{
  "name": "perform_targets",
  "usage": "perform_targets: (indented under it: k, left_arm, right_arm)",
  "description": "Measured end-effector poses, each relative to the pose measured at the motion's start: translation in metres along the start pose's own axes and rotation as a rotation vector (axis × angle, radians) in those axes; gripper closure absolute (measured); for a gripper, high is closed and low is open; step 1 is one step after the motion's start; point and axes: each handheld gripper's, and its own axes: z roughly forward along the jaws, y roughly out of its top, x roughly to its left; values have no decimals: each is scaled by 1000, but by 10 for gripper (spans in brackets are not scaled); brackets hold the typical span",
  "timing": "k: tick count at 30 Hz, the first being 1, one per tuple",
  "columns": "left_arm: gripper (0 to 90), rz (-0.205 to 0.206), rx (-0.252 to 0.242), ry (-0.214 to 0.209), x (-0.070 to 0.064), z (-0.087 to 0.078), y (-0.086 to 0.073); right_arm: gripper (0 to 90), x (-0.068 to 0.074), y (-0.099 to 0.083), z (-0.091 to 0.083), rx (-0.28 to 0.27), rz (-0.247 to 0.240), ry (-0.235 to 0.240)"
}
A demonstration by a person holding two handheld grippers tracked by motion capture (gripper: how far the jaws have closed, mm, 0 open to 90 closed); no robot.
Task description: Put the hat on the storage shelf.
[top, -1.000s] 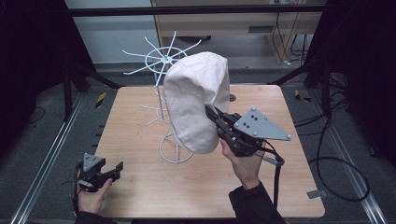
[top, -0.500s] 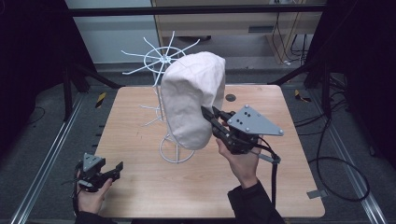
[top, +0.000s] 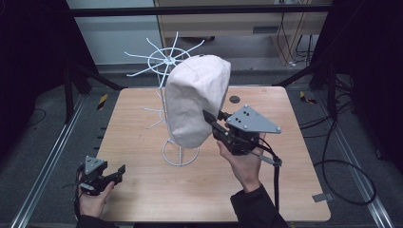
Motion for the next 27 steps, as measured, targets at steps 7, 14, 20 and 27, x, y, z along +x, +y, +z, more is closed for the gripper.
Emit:
perform_targets:
  k: [7, 14, 20, 27]
  left_arm:
    - [283, 0, 0, 2, 1, 0, 0]
    - [284, 1, 1, 2, 0, 0, 0]
    - [283, 0, 0, 2, 0, 0, 0]
    - [283, -1, 1, 3, 1, 0, 0]
  right_arm:
    - [710, 1, -2, 3, 21, -4, -5]
    - [615, -1, -3, 2, 26, -1, -7]
    - [449, -3, -3, -2, 9, 1, -34]
    - [264, -7, -6, -8, -2, -2, -60]
